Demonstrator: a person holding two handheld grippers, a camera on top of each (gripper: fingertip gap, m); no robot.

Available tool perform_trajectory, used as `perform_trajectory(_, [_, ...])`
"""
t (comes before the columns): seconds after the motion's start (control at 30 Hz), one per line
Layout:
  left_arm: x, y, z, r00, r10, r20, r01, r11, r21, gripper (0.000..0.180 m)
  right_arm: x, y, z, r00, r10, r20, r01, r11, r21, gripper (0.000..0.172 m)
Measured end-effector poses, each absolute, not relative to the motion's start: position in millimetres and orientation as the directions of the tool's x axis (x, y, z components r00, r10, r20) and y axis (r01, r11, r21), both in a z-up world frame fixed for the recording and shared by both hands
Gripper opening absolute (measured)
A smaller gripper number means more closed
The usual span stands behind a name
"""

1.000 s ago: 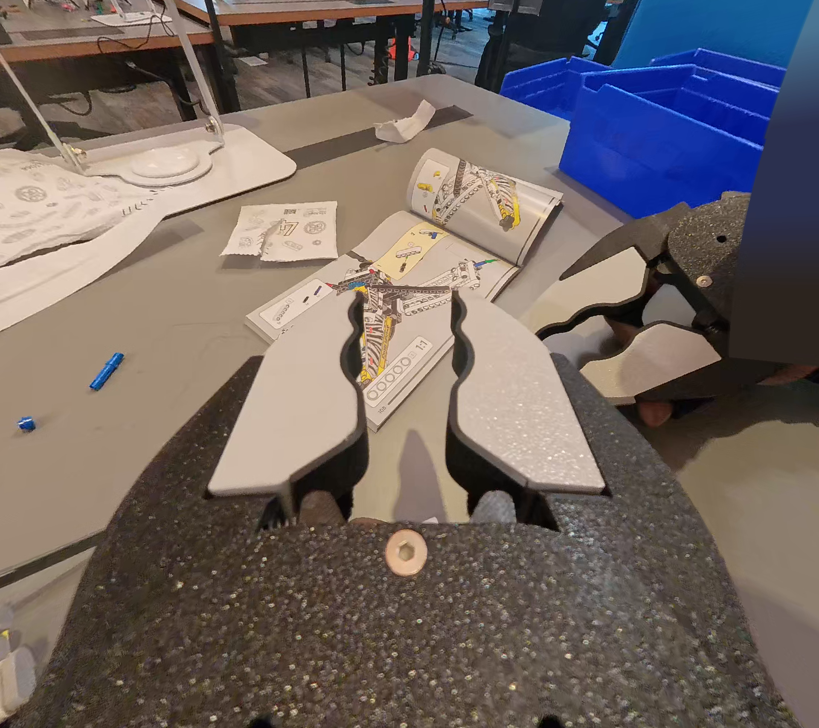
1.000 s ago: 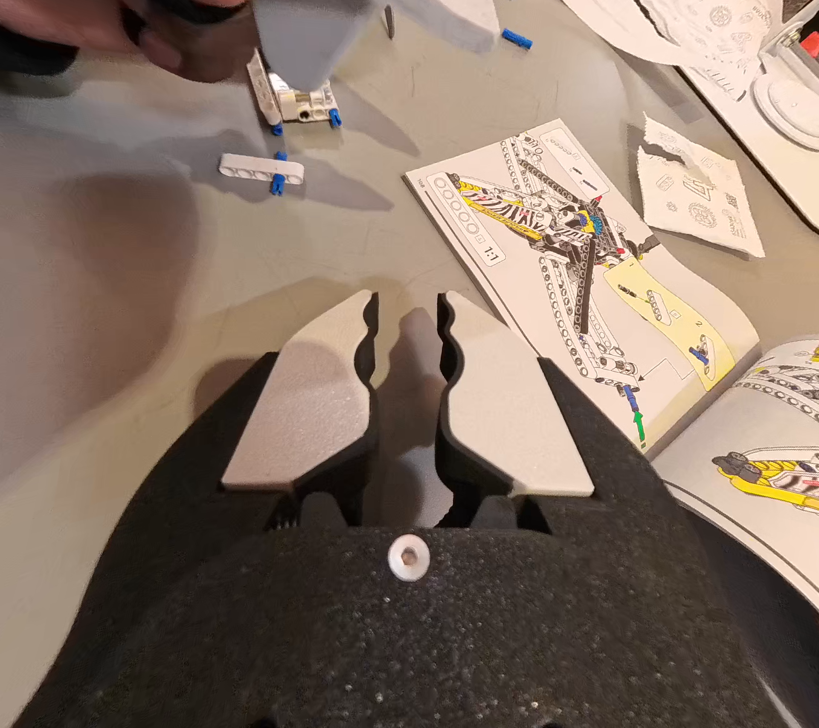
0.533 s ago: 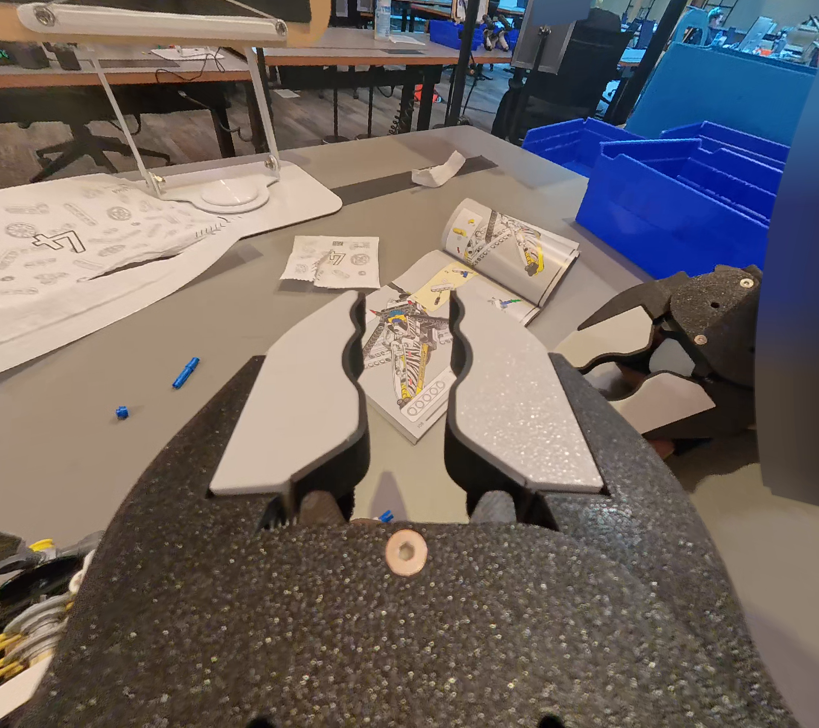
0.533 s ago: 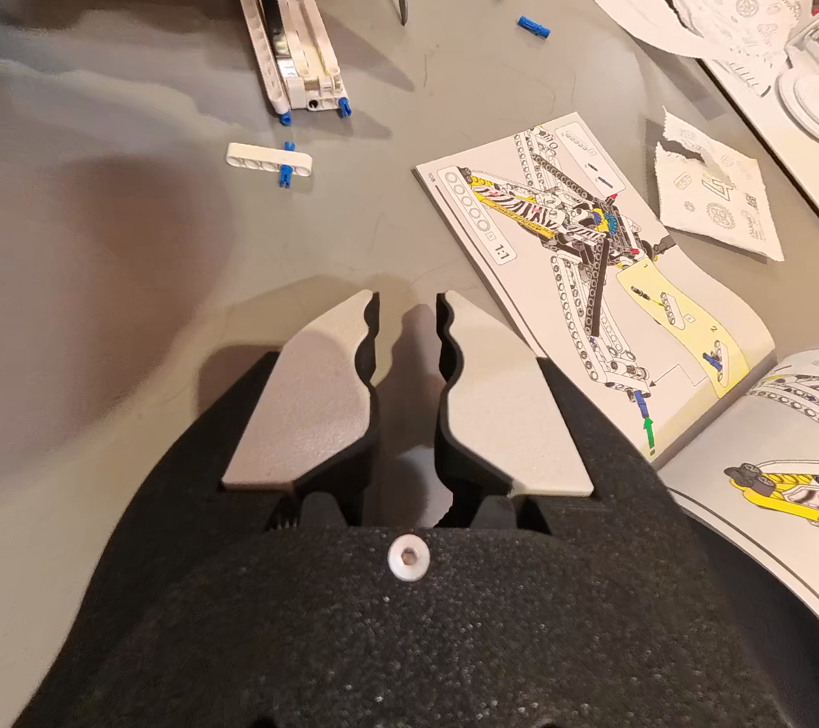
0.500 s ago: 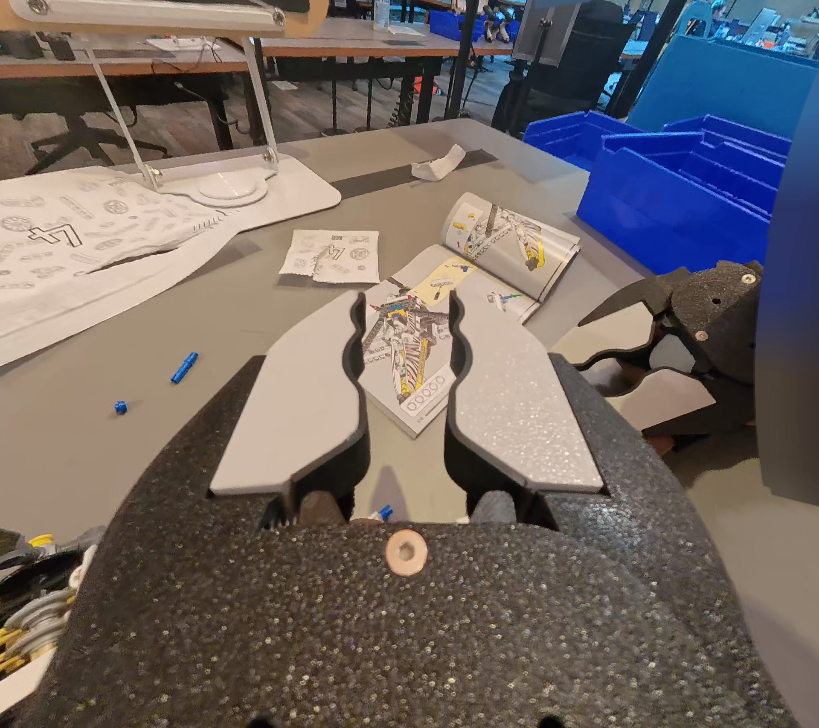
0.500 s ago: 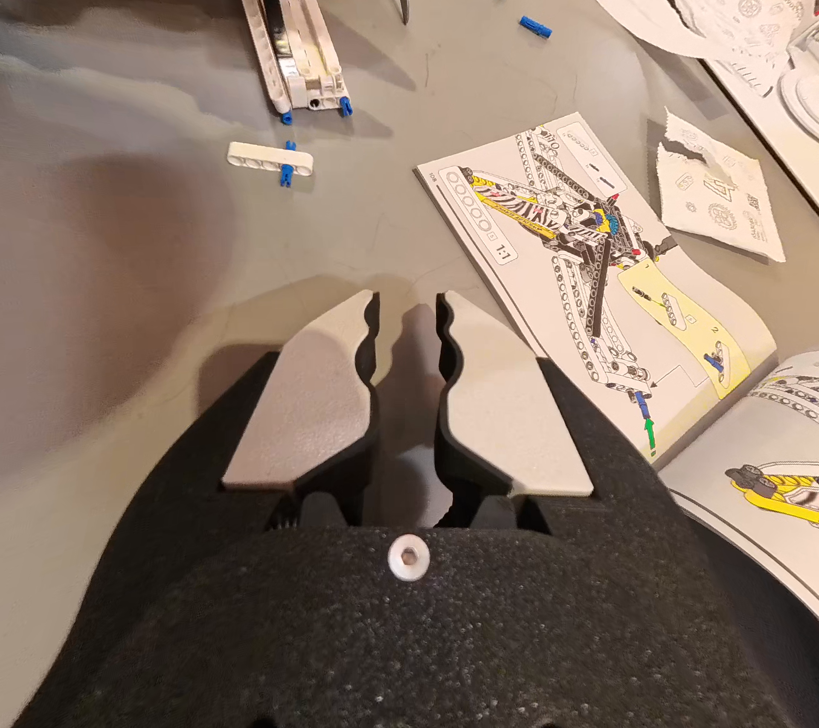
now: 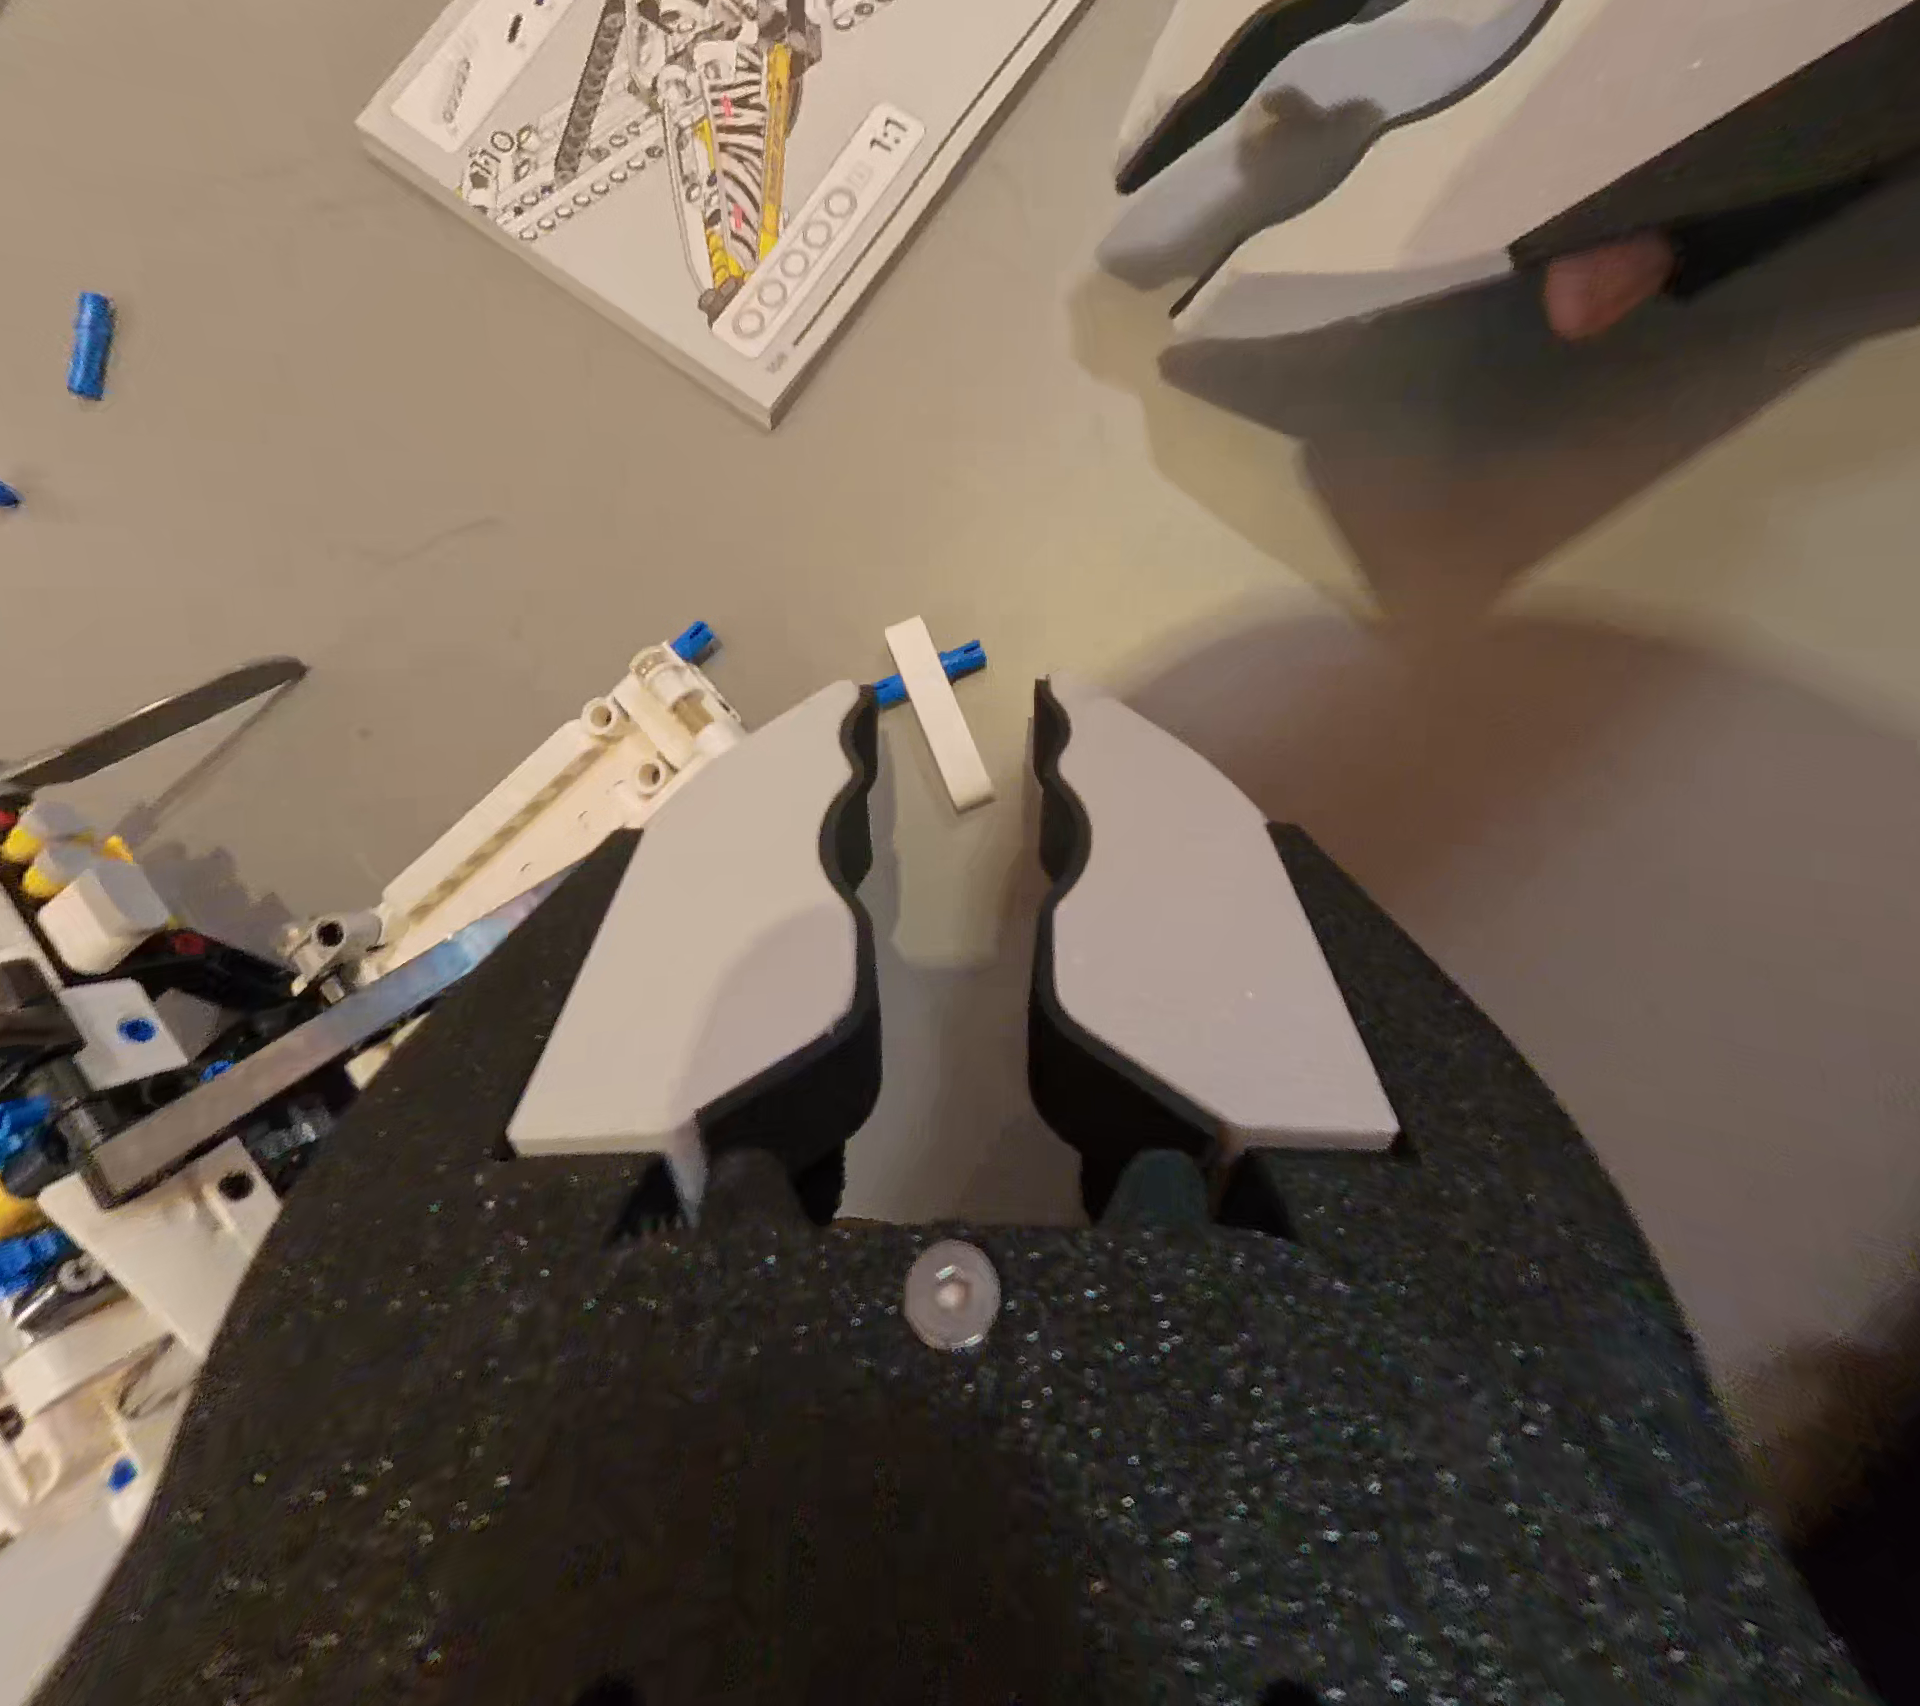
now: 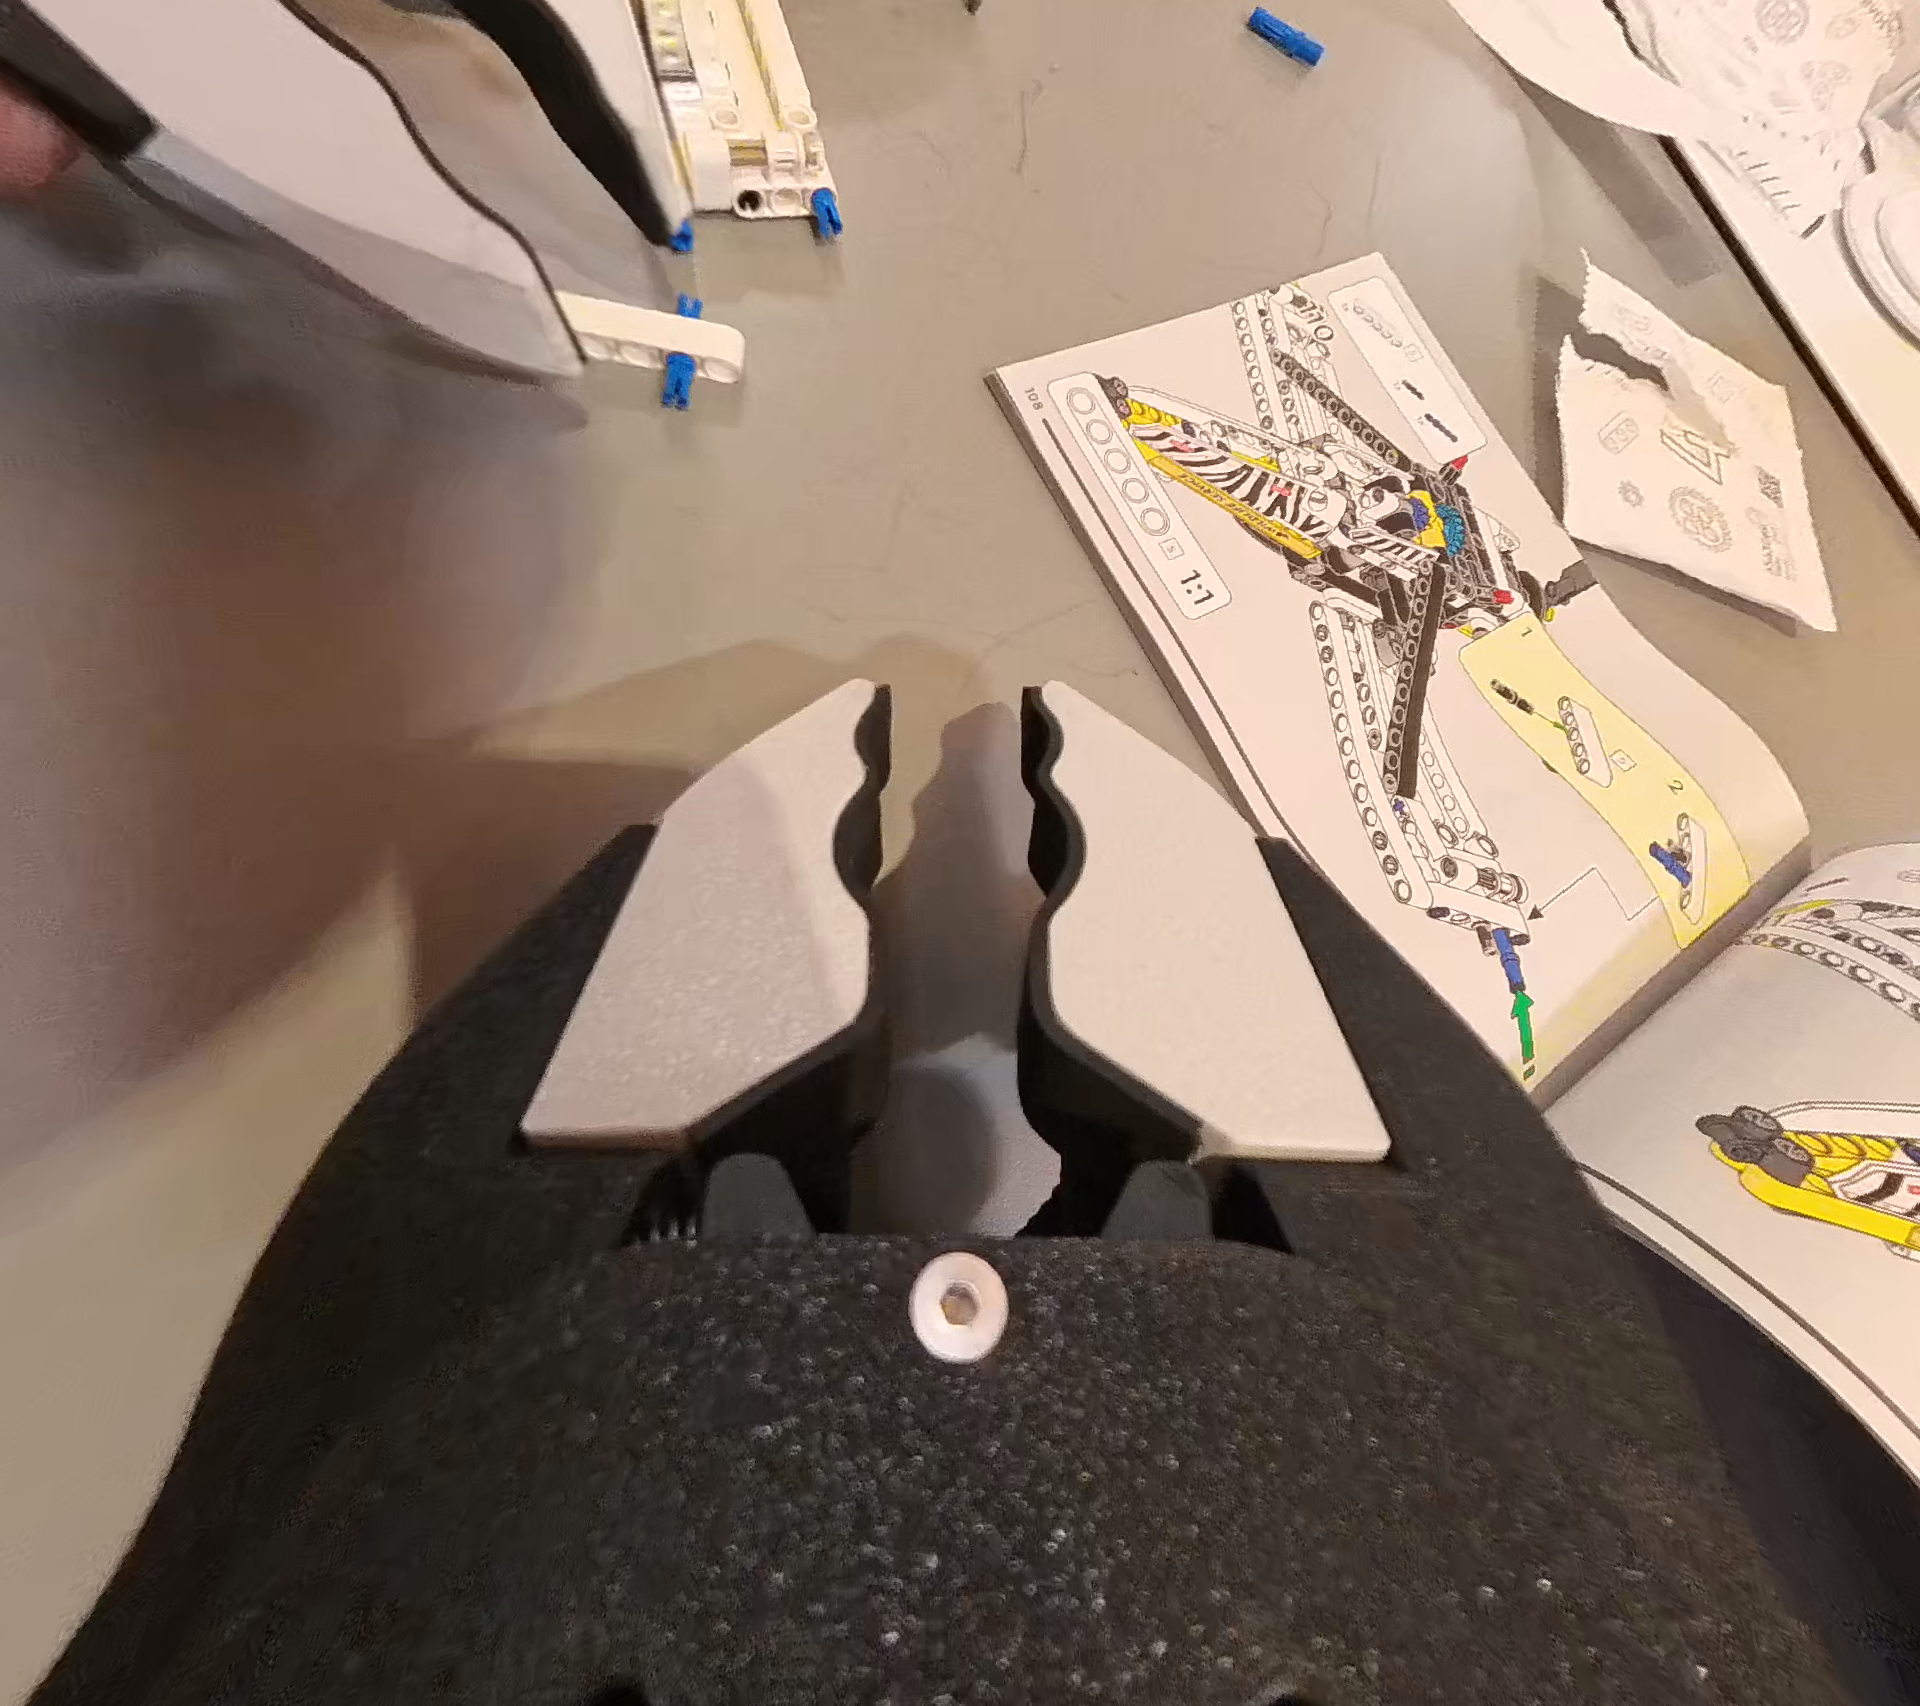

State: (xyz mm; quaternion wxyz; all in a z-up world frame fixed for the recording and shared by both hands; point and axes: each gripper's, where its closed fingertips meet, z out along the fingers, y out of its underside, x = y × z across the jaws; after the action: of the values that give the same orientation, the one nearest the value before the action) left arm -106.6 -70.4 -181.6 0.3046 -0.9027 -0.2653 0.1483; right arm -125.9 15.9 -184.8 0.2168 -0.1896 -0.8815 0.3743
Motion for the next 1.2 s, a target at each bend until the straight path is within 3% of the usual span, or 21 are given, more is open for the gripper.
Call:
perform_trajectory(0.13, [-109,-77,-195,0.796,0.589,-0.142,0.418,-0.703,-0.575,0.024,-126,15,-184,-0.831,0.492,0.261,0.156,0.655,-0.739,0.024])
perform_trajectory(0.2, [-108,-73,-198,0.802,0.584,-0.123,0.418,-0.696,-0.584,0.010,-125,15,-184,-0.829,0.491,0.268,0.151,0.658,-0.738,0.024])
perform_trajectory(0.37, [-110,-66,-198,0.812,0.564,-0.153,0.381,-0.709,-0.593,0.008,-124,15,-182,-0.818,0.486,0.307,0.118,0.665,-0.738,0.024])
perform_trajectory(0.6, [-112,-10,-175,0.844,0.515,0.152,0.433,-0.485,-0.760,0.008,-114,12,-164,-0.771,0.453,0.447,-0.064,0.644,-0.762,0.024])
perform_trajectory(0.77, [-118,2,-173,0.855,0.509,0.095,0.374,-0.479,-0.794,0.008,-112,16,-169,-0.726,0.409,0.553,-0.120,0.716,-0.688,0.023])
perform_trajectory(1.2, [-104,10,-176,0.855,0.457,0.245,0.456,-0.436,-0.776,0.008,-108,10,-170,-0.585,0.260,0.768,-0.303,0.809,-0.505,0.007])
